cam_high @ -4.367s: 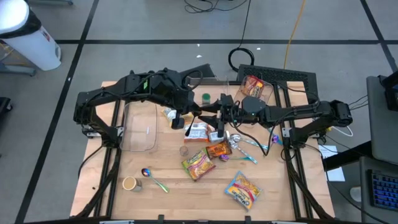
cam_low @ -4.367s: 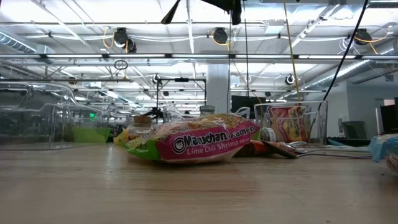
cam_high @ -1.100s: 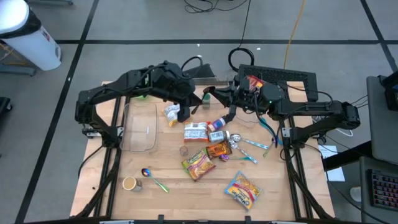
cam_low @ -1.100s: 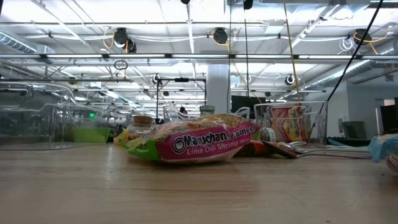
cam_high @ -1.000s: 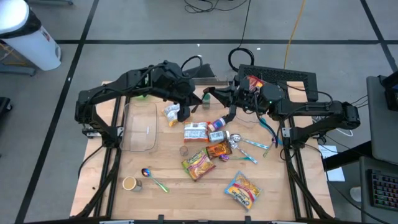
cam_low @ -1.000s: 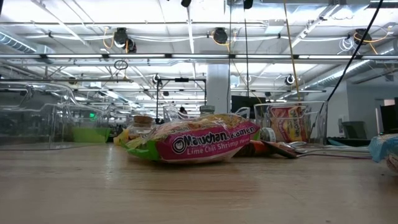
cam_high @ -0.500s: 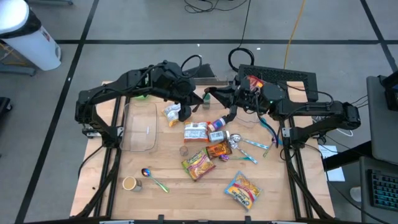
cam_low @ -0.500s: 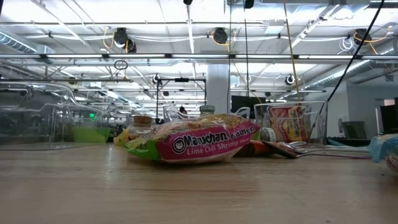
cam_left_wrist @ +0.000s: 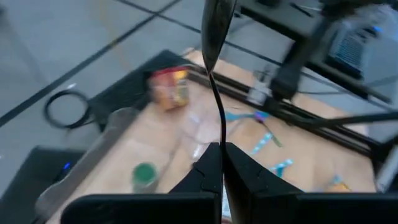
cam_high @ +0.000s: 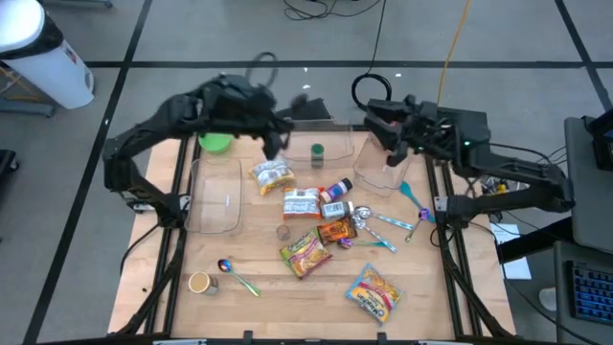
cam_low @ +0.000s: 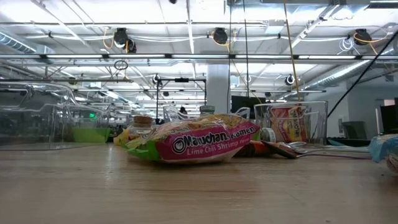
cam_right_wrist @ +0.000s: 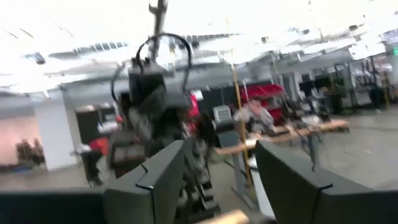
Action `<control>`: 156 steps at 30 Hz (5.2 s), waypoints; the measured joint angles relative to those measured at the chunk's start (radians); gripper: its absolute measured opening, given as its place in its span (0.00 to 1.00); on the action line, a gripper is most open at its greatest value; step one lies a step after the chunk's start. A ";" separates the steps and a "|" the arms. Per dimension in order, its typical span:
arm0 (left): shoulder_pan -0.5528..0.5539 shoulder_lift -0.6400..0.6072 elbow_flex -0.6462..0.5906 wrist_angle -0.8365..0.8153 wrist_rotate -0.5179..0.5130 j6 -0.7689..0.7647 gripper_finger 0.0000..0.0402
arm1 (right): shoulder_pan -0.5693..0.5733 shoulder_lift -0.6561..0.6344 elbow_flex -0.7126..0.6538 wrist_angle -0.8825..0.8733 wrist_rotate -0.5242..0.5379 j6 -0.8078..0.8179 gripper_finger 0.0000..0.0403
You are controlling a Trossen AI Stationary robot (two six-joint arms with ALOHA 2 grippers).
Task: Pick & Place Food Item
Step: Put the black spoon into the left transparent bin, then put the yellow noodle pack into the right transparent bin
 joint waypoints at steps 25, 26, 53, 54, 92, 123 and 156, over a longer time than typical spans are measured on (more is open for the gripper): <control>0.036 -0.379 -0.240 -0.647 -0.278 -0.572 0.01 | -0.018 -0.064 -0.251 0.040 -0.071 0.208 0.50; 0.036 -0.406 -0.278 -0.646 -0.278 -0.595 0.01 | -0.017 -0.064 -0.267 0.069 -0.085 0.224 0.50; -0.217 -0.581 -1.107 -0.122 -0.143 -1.042 0.01 | -0.017 -0.064 -0.311 0.065 -0.132 0.298 0.46; -0.219 -0.581 -1.121 -0.119 -0.138 -1.055 0.01 | -0.017 -0.064 -0.311 0.060 -0.132 0.297 0.46; 0.052 -0.359 -1.272 0.080 0.048 -0.972 0.01 | -0.017 -0.026 -0.311 0.017 -0.132 0.287 0.42; 0.085 -0.200 -1.271 0.117 0.078 -0.952 0.03 | -0.017 -0.026 -0.311 -0.029 -0.132 0.275 0.42; 0.085 -0.283 -1.271 0.103 0.114 -0.948 0.12 | -0.017 -0.026 -0.311 -0.028 -0.132 0.281 0.42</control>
